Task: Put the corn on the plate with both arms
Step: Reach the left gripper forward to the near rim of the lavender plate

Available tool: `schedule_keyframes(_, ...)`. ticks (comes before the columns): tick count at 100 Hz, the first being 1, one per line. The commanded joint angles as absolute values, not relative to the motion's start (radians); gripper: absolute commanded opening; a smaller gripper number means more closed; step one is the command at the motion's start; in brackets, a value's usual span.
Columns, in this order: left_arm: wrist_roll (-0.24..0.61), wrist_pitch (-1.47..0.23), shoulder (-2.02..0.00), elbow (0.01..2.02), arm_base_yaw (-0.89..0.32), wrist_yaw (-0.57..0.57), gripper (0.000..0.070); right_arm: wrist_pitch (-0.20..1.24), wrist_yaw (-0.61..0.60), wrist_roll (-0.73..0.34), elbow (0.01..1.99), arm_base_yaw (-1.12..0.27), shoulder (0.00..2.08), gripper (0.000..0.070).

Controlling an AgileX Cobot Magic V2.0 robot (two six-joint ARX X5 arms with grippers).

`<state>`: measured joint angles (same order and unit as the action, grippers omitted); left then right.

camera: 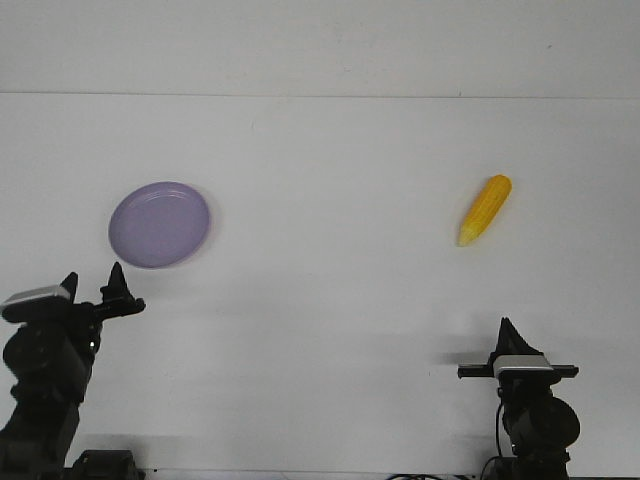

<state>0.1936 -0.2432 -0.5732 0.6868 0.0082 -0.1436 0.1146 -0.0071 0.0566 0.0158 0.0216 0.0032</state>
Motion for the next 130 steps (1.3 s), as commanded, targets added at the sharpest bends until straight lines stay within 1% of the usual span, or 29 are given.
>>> schedule_keyframes(1, 0.165, -0.266, -0.701, 0.751, 0.028, -0.150, 0.0461, 0.105, -0.007, 0.068, 0.013, 0.024, 0.001, 0.0012)
schedule_keyframes(11, 0.154, -0.284, -0.891, 0.813, 0.081, -0.145, 0.0461, 0.105, -0.007, 0.068, 0.013, 0.024, 0.001, 0.0012)
schedule_keyframes(17, 0.150, -0.284, -1.007, 0.839, 0.120, -0.121, 0.0461, 0.105, -0.007, 0.068, 0.013, 0.024, 0.001, 0.0012)
schedule_keyframes(31, 0.154, -0.265, -1.274, 0.910, 0.215, -0.010, 0.0459, 0.105, -0.007, 0.068, 0.013, 0.024, 0.001, 0.0012)
schedule_keyframes(41, 0.167, -0.244, -1.429, 0.963, 0.257, 0.054, 0.0456, 0.105, -0.007, 0.068, 0.013, 0.024, 0.001, 0.0012)
schedule_keyframes(55, 0.172, -0.177, -1.567, 1.010, 0.289, 0.088, 0.0456, 0.105, -0.007, 0.068, 0.013, 0.024, 0.001, 0.0012)
schedule_keyframes(77, 0.187, -0.070, -1.661, 1.013, 0.292, 0.113, 0.0441, 0.105, -0.007, 0.068, 0.013, 0.024, 0.001, 0.0012)
schedule_keyframes(86, 0.200, -0.038, -1.684, 1.013, 0.292, 0.130, 0.0369, 0.105, -0.007, 0.068, 0.013, 0.024, 0.001, 0.0012)
schedule_keyframes(94, 0.210, -0.023, -1.699, 1.014, 0.292, 0.136, 0.0363, 0.105, -0.007, 0.068, 0.013, 0.024, 0.001, 0.0012)
schedule_keyframes(97, 0.215, -0.023, -1.703, 1.014, 0.292, 0.136, 0.0350, 0.105, -0.007, 0.068, 0.013, 0.024, 0.001, 0.0012)
schedule_keyframes(102, 0.215, -0.023, -1.706, 1.014, 0.292, 0.137, 0.0283, 0.105, -0.007, 0.068, 0.013, 0.024, 0.001, 0.0012)
schedule_keyframes(119, 0.214, -0.020, -1.707, 1.014, 0.292, 0.137, 0.0000, 0.105, -0.007, 0.068, 0.013, 0.024, 0.001, 0.0012)
schedule_keyframes(130, 0.215, -0.021, -1.706, 1.014, 0.292, 0.137, 0.0009, 0.105, -0.007, 0.068, 0.013, 0.024, 0.001, 0.0012)
